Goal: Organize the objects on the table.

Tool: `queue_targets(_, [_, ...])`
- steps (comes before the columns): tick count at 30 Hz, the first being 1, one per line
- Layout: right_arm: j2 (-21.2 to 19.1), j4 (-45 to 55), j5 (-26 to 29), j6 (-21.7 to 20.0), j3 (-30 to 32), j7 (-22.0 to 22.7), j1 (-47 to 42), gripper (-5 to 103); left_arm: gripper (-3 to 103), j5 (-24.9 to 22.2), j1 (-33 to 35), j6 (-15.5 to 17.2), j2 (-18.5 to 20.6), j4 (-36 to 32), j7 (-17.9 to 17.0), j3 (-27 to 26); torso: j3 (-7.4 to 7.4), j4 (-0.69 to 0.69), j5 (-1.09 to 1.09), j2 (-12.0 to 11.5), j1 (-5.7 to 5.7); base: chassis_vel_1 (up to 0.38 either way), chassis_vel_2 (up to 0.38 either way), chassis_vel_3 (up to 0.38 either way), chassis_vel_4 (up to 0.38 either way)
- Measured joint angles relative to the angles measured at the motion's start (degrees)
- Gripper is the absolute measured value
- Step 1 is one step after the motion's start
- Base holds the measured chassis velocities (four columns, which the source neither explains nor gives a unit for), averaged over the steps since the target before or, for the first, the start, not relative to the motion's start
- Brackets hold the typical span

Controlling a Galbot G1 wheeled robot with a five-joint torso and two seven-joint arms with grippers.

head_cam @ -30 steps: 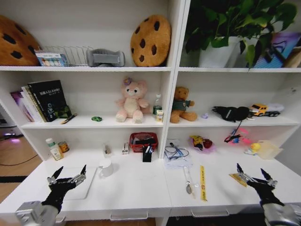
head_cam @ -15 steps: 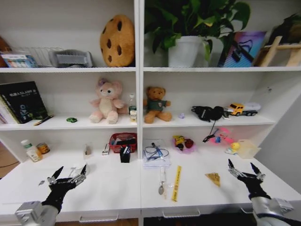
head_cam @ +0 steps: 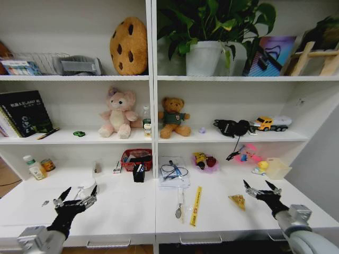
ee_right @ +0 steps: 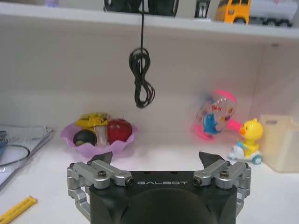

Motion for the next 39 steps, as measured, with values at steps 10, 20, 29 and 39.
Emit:
queue_targets(10, [-0.7,-8.2,1.1,-1.1,-6.1,-1.2,4.9,99,100,0.0,0.0,0.0,0.0,0.0,0.0,0.0,0.00,0.00,-0.02,0.0,0.00,0.000,0.000,0.000,0.000])
queue_targets(20, [-0.1,-10.6,-0.7,-0.3,-8.4,-1.8,6.2,73,100,0.0,0.0,0.0,0.0,0.0,0.0,0.0,0.00,-0.01,-0.01,0.0,0.00,0.000,0.000,0.000,0.000])
queue_targets(29, [-0.1,-11.3,-0.9,0.0,-9.0,-2.0,7.1,45,100,0.0,0.0,0.0,0.0,0.0,0.0,0.0,0.00,-0.01,-0.01,0.0,0.00,0.000,0.000,0.000,0.000])
queue_targets(39, [0.1,-11.2,-0.8,0.4,-8.4,-2.2,6.6,3,100,0.0,0.0,0.0,0.0,0.0,0.0,0.0,0.00,-0.01,-0.01,0.0,0.00,0.000,0.000,0.000,0.000])
